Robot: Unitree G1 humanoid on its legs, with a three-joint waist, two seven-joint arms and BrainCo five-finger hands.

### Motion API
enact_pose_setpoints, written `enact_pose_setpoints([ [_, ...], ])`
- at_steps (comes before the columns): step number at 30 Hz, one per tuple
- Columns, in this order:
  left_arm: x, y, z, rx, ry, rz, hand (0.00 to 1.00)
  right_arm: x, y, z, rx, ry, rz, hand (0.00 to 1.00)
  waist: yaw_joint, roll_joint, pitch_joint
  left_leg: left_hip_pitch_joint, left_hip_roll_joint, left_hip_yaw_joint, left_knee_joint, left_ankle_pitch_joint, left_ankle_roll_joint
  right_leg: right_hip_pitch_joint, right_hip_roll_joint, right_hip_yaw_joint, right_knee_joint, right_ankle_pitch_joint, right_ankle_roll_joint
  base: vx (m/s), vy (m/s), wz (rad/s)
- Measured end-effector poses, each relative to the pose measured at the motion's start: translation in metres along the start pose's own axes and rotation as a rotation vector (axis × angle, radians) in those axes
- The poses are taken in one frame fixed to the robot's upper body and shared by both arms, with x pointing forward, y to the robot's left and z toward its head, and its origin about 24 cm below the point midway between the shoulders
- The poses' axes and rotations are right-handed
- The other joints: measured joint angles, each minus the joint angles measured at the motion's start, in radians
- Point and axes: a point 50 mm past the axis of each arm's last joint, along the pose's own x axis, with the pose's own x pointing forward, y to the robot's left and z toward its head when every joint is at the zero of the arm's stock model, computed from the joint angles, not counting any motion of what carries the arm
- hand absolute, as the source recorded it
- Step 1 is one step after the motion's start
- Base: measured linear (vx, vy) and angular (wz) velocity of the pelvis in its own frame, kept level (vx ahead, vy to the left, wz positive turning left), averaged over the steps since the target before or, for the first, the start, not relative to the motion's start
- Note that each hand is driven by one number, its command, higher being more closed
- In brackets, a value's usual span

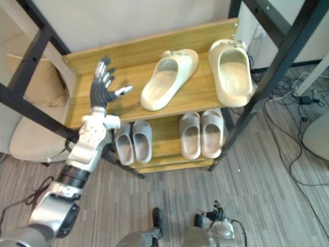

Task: Organize the slippers on the shoe rack

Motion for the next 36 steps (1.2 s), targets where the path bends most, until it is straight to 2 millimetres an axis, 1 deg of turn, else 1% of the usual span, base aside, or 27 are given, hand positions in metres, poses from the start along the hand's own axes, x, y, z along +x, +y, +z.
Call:
enact_pose_setpoints([
  [2, -0.009, 0.001, -0.004, -0.008, 0.009, -0.005, 0.00, 0.000, 0.002, -0.001, -0.001, 0.004, 0.007, 0.00, 0.007, -0.011, -0.003, -0.001, 0.001, 0.000, 0.000, 0.000, 0.000, 0.001, 0.001, 0.000, -0.004, 0.000, 0.000, 0.00, 0.000, 0.00],
  [3, -0.010, 0.001, -0.004, -0.008, 0.011, -0.006, 0.00, -0.001, 0.003, -0.001, -0.002, 0.006, 0.009, 0.00, 0.008, -0.013, -0.003, -0.001, 0.002, 0.000, 0.000, 0.000, -0.001, 0.002, 0.002, 0.000, -0.005, 0.001, -0.001, 0.00, 0.000, 0.00],
  [6, -0.015, 0.000, -0.010, -0.012, 0.031, -0.020, 0.00, -0.001, 0.006, -0.001, -0.012, 0.005, 0.019, 0.00, 0.016, -0.030, -0.006, 0.001, 0.004, 0.000, 0.000, -0.001, -0.001, 0.015, 0.008, -0.003, -0.026, 0.009, -0.003, 0.00, 0.000, 0.00],
  [9, -0.015, -0.002, -0.009, -0.028, 0.028, -0.026, 0.00, -0.001, 0.009, 0.000, -0.029, 0.000, 0.029, 0.00, 0.022, -0.043, -0.006, 0.001, 0.007, -0.001, 0.000, -0.001, -0.001, 0.018, 0.011, -0.004, -0.033, 0.013, -0.005, 0.00, 0.000, 0.00],
  [15, -0.017, -0.010, -0.008, -0.059, 0.022, -0.048, 0.00, -0.001, 0.011, 0.000, -0.060, -0.006, 0.037, 0.00, 0.021, -0.047, -0.007, 0.001, 0.007, -0.001, 0.000, -0.001, -0.001, 0.018, 0.012, -0.003, -0.034, 0.014, -0.005, 0.00, 0.000, 0.00],
  [19, -0.016, -0.023, -0.005, -0.064, 0.013, -0.097, 0.00, -0.001, 0.011, 0.001, -0.059, -0.008, 0.036, 0.00, 0.021, -0.053, -0.007, 0.001, 0.008, 0.000, 0.000, -0.001, -0.001, 0.017, 0.012, -0.003, -0.035, 0.015, -0.005, 0.00, 0.000, 0.00],
  [23, -0.012, -0.046, 0.000, -0.097, 0.006, -0.152, 0.00, -0.001, 0.011, 0.002, -0.059, -0.010, 0.035, 0.00, 0.020, -0.054, -0.007, -0.001, 0.007, 0.005, -0.001, -0.001, -0.001, 0.016, 0.014, -0.001, -0.055, 0.026, -0.004, -0.01, 0.000, -0.02],
  [25, -0.011, -0.053, 0.002, -0.101, 0.003, -0.174, 0.00, -0.001, 0.011, 0.002, -0.058, -0.009, 0.036, 0.00, 0.014, -0.055, -0.007, -0.003, 0.007, 0.006, -0.001, -0.002, -0.002, 0.017, 0.015, 0.000, -0.062, 0.030, -0.005, 0.00, -0.002, -0.05],
  [30, -0.012, -0.068, 0.006, -0.128, -0.004, -0.214, 0.00, -0.001, 0.011, 0.001, -0.059, -0.001, 0.034, 0.00, 0.004, -0.055, -0.007, -0.003, 0.011, 0.016, -0.001, -0.005, -0.007, 0.013, 0.018, 0.009, -0.067, 0.032, -0.005, 0.01, -0.005, -0.06],
  [36, -0.009, -0.080, 0.011, -0.173, -0.003, -0.236, 0.00, -0.001, 0.011, 0.002, -0.059, 0.000, 0.030, 0.00, -0.004, -0.056, -0.006, -0.003, 0.012, 0.033, -0.001, -0.008, -0.010, 0.012, 0.018, 0.023, -0.068, 0.033, -0.006, 0.02, -0.002, -0.07],
])
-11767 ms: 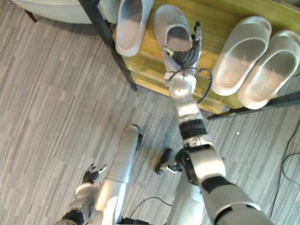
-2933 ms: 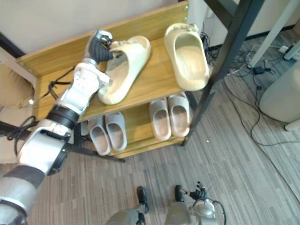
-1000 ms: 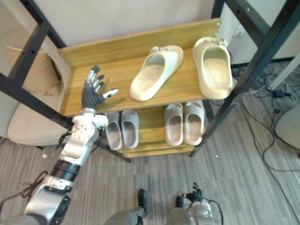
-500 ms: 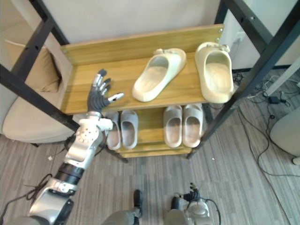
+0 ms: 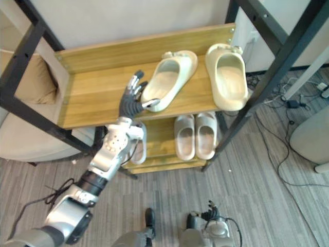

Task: Organize the slippers on the shoe rack

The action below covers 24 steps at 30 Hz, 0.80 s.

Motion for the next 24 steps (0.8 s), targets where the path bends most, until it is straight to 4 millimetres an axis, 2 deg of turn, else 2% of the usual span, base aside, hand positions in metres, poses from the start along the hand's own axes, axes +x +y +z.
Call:
enact_pose_setpoints([
  [5, 0.000, -0.013, 0.001, -0.016, -0.003, -0.037, 0.00, 0.001, 0.000, 0.004, 0.002, -0.010, -0.005, 0.00, -0.016, 0.000, 0.001, 0.000, 0.002, 0.012, 0.000, -0.005, -0.006, -0.006, 0.001, 0.007, -0.001, 0.000, 0.000, 0.00, 0.001, -0.03],
  [9, -0.001, -0.020, 0.002, -0.045, -0.012, -0.050, 0.00, 0.002, 0.000, 0.006, 0.003, -0.014, -0.008, 0.00, -0.017, 0.000, 0.001, -0.001, 0.005, 0.027, 0.000, -0.010, -0.009, -0.016, 0.001, 0.025, -0.001, 0.000, 0.000, 0.01, 0.000, -0.17],
  [15, -0.005, -0.043, 0.002, -0.081, -0.014, -0.109, 0.00, 0.003, -0.001, 0.009, 0.005, -0.023, -0.013, 0.00, -0.020, 0.000, 0.001, 0.000, 0.008, 0.026, 0.000, -0.010, -0.009, -0.011, 0.006, 0.022, -0.002, 0.001, -0.001, 0.01, -0.002, 0.01],
  [24, -0.006, -0.051, -0.004, -0.106, 0.011, -0.114, 0.00, 0.003, -0.001, 0.011, 0.009, -0.027, -0.015, 0.00, -0.023, -0.001, 0.002, 0.015, 0.009, 0.023, -0.001, -0.011, -0.012, 0.011, 0.006, 0.003, -0.018, 0.001, -0.001, -0.01, 0.000, 0.03],
])
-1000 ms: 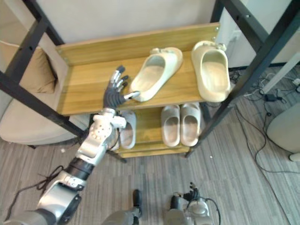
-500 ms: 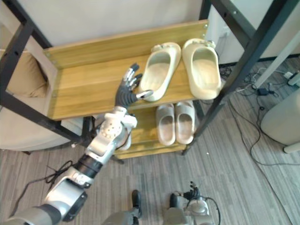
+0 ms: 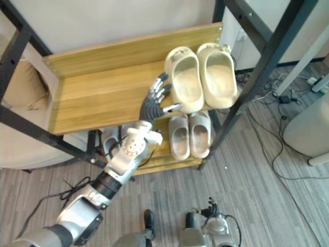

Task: Organize the slippers on the shoe rack

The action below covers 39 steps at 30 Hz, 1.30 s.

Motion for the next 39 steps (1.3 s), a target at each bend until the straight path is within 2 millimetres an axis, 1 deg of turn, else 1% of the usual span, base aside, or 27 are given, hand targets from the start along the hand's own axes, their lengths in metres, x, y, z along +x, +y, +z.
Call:
enact_pose_setpoints([
  [12, 0.003, -0.002, 0.003, 0.003, -0.009, 0.002, 0.00, 0.000, 0.000, 0.001, 0.000, -0.003, 0.000, 0.00, 0.000, -0.001, 0.000, 0.001, -0.001, -0.027, 0.000, -0.001, -0.002, 0.026, 0.002, -0.028, -0.013, 0.000, 0.000, 0.02, -0.004, 0.05],
  [17, 0.002, 0.002, 0.005, 0.007, -0.007, -0.016, 0.00, 0.003, 0.002, 0.011, -0.006, -0.029, 0.009, 0.00, 0.003, -0.001, 0.000, 0.001, -0.001, -0.040, 0.001, -0.001, -0.002, 0.032, 0.003, -0.036, -0.016, 0.000, 0.000, 0.01, -0.005, 0.05],
  [19, -0.001, 0.002, 0.011, -0.019, -0.021, -0.041, 0.00, 0.003, 0.004, 0.012, -0.018, -0.034, 0.016, 0.00, 0.004, -0.001, 0.000, 0.001, -0.001, -0.048, 0.001, -0.001, -0.002, 0.036, 0.002, -0.040, -0.017, -0.001, 0.000, 0.01, -0.005, 0.11],
  [21, -0.006, 0.000, 0.022, -0.043, -0.067, -0.089, 0.00, 0.003, 0.005, 0.012, -0.034, -0.034, 0.024, 0.00, 0.011, -0.001, 0.000, 0.000, -0.001, -0.053, 0.001, -0.001, -0.002, 0.037, 0.002, -0.041, -0.017, -0.003, 0.000, 0.01, 0.001, 0.08],
  [22, -0.011, 0.000, 0.033, -0.078, -0.107, -0.117, 0.00, 0.003, 0.006, 0.011, -0.040, -0.035, 0.032, 0.00, 0.018, -0.001, 0.000, 0.000, -0.003, -0.055, 0.001, -0.001, -0.002, 0.038, 0.000, -0.043, -0.014, -0.005, 0.001, 0.01, 0.001, 0.06],
  [23, -0.011, -0.001, 0.034, -0.081, -0.111, -0.118, 0.00, 0.003, 0.006, 0.011, -0.041, -0.035, 0.032, 0.00, 0.019, -0.001, 0.000, 0.000, -0.003, -0.055, 0.001, -0.001, -0.002, 0.038, 0.000, -0.043, -0.014, -0.005, 0.001, 0.01, 0.002, 0.04],
  [25, -0.019, -0.003, 0.043, -0.128, -0.143, -0.159, 0.00, 0.002, 0.006, 0.010, -0.045, -0.032, 0.038, 0.00, 0.032, 0.000, -0.001, 0.000, -0.006, -0.059, 0.001, -0.001, -0.002, 0.038, -0.001, -0.046, -0.009, -0.009, 0.002, 0.00, 0.001, 0.06],
  [29, -0.038, -0.003, 0.048, -0.217, -0.160, -0.193, 0.00, 0.001, 0.007, 0.003, -0.083, -0.014, 0.057, 0.00, 0.050, 0.001, -0.010, 0.002, -0.011, -0.080, 0.001, 0.000, -0.002, 0.037, -0.006, -0.061, 0.018, -0.029, 0.003, 0.00, 0.003, 0.14],
  [32, -0.056, 0.004, 0.043, -0.254, -0.136, -0.195, 0.00, 0.000, 0.007, -0.002, -0.091, -0.002, 0.066, 0.00, 0.062, 0.000, -0.024, 0.002, -0.012, -0.089, 0.001, 0.000, -0.002, 0.035, -0.008, -0.068, 0.034, -0.041, 0.002, 0.01, -0.002, 0.11],
  [34, -0.070, 0.009, 0.037, -0.283, -0.100, -0.190, 0.00, -0.001, 0.008, -0.005, -0.097, 0.015, 0.074, 0.00, 0.070, -0.001, -0.037, 0.002, -0.013, -0.096, 0.001, 0.000, -0.002, 0.037, -0.009, -0.076, 0.039, -0.047, 0.002, 0.01, -0.008, 0.11],
  [35, -0.084, 0.011, 0.031, -0.305, -0.070, -0.187, 0.00, -0.001, 0.008, -0.007, -0.102, 0.019, 0.081, 0.00, 0.082, -0.001, -0.046, 0.002, -0.013, -0.101, 0.001, 0.000, -0.002, 0.037, -0.009, -0.079, 0.044, -0.051, 0.002, 0.00, -0.010, 0.09],
  [36, -0.086, 0.011, 0.029, -0.308, -0.064, -0.186, 0.00, -0.001, 0.008, -0.007, -0.102, 0.021, 0.082, 0.00, 0.084, -0.001, -0.047, 0.002, -0.013, -0.102, 0.001, 0.000, -0.002, 0.037, -0.009, -0.080, 0.045, -0.051, 0.002, 0.00, -0.011, 0.09],
  [39, -0.110, 0.013, 0.009, -0.344, 0.045, -0.164, 0.00, -0.003, 0.010, -0.011, -0.114, 0.029, 0.096, 0.00, 0.103, -0.003, -0.068, 0.004, -0.013, -0.108, 0.001, 0.000, -0.002, 0.041, -0.007, -0.087, 0.045, -0.052, 0.001, 0.00, -0.005, 0.04],
])
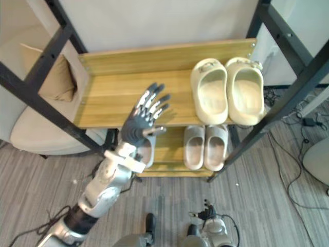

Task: Organize the slippers on the shoe rack

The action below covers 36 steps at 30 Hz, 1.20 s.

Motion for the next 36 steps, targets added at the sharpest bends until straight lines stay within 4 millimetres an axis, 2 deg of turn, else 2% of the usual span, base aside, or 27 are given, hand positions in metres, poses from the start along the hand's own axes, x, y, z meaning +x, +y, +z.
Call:
enact_pose_setpoints([
  [6, -0.056, 0.017, -0.053, -0.050, 0.285, 0.135, 0.00, -0.001, 0.003, -0.001, -0.045, -0.003, 0.016, 0.00, 0.018, -0.001, -0.019, 0.010, -0.001, -0.008, 0.000, 0.001, 0.002, 0.011, 0.000, -0.005, 0.000, 0.000, 0.000, 0.00, -0.001, 0.01],
  [10, -0.098, 0.041, -0.082, -0.039, 0.459, 0.297, 0.00, -0.004, 0.007, -0.011, -0.041, 0.028, 0.027, 0.00, 0.022, -0.013, -0.032, 0.015, -0.002, -0.031, -0.001, 0.001, 0.002, 0.019, 0.001, -0.023, 0.000, -0.010, 0.002, -0.03, -0.017, 0.13],
  [15, -0.147, 0.075, -0.104, 0.054, 0.649, 0.489, 0.00, -0.004, 0.008, -0.013, -0.027, 0.037, 0.024, 0.00, 0.040, -0.035, -0.043, 0.013, 0.000, -0.032, -0.001, 0.000, 0.000, 0.022, 0.005, -0.025, -0.010, -0.013, 0.000, 0.00, -0.005, 0.01],
  [23, -0.213, 0.110, -0.131, 0.174, 0.920, 0.770, 0.00, -0.003, 0.005, -0.011, 0.006, 0.036, 0.005, 0.00, 0.050, -0.049, -0.048, 0.015, 0.000, -0.030, -0.001, -0.003, -0.003, 0.030, 0.007, -0.028, -0.018, -0.013, 0.000, 0.01, -0.003, 0.01],
  [31, -0.255, 0.113, -0.143, 0.191, 1.089, 0.939, 0.00, -0.004, 0.004, -0.012, 0.012, 0.041, -0.007, 0.00, 0.050, -0.058, -0.046, 0.020, 0.001, -0.024, -0.005, -0.003, -0.004, 0.030, 0.009, -0.021, -0.015, -0.013, -0.001, 0.00, -0.001, -0.01],
  [36, -0.264, 0.113, -0.144, 0.207, 1.122, 0.986, 0.00, -0.004, 0.010, -0.011, 0.039, 0.044, -0.007, 0.00, 0.052, -0.064, -0.041, 0.024, 0.001, -0.012, -0.006, -0.005, -0.004, 0.029, 0.008, -0.013, -0.011, -0.013, -0.001, -0.01, 0.000, -0.04],
])
